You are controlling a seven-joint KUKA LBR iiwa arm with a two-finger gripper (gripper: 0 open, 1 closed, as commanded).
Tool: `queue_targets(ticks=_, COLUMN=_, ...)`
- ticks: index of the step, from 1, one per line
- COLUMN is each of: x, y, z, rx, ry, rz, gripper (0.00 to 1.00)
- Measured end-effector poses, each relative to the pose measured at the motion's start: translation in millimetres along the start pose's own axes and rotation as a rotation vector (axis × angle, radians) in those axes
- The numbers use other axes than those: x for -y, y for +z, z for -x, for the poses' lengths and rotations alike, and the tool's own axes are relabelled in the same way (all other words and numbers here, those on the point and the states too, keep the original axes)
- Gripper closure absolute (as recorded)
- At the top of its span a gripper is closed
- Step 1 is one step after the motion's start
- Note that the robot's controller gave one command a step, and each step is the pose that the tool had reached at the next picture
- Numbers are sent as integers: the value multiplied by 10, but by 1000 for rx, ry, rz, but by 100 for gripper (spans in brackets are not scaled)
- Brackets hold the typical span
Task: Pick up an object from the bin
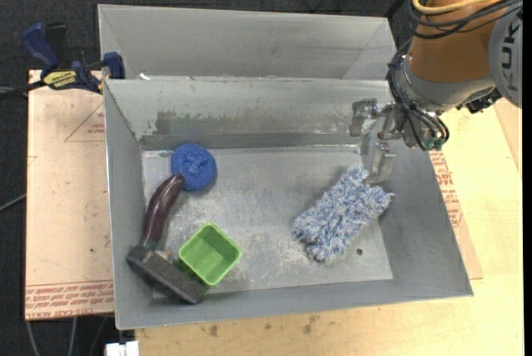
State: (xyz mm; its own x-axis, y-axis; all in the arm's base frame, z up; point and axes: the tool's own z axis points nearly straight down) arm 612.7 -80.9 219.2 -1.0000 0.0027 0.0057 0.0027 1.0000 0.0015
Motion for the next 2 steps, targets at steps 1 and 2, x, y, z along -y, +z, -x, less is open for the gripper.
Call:
queue_targets(ticks=1, x=-3, y=-50, z=13, rx=8, ry=-2, rz=-1, gripper=0)
queue_targets(ticks=2, x=-59, y=288, z=-184, rx=14, ry=-60, rz=-2, gripper=0)
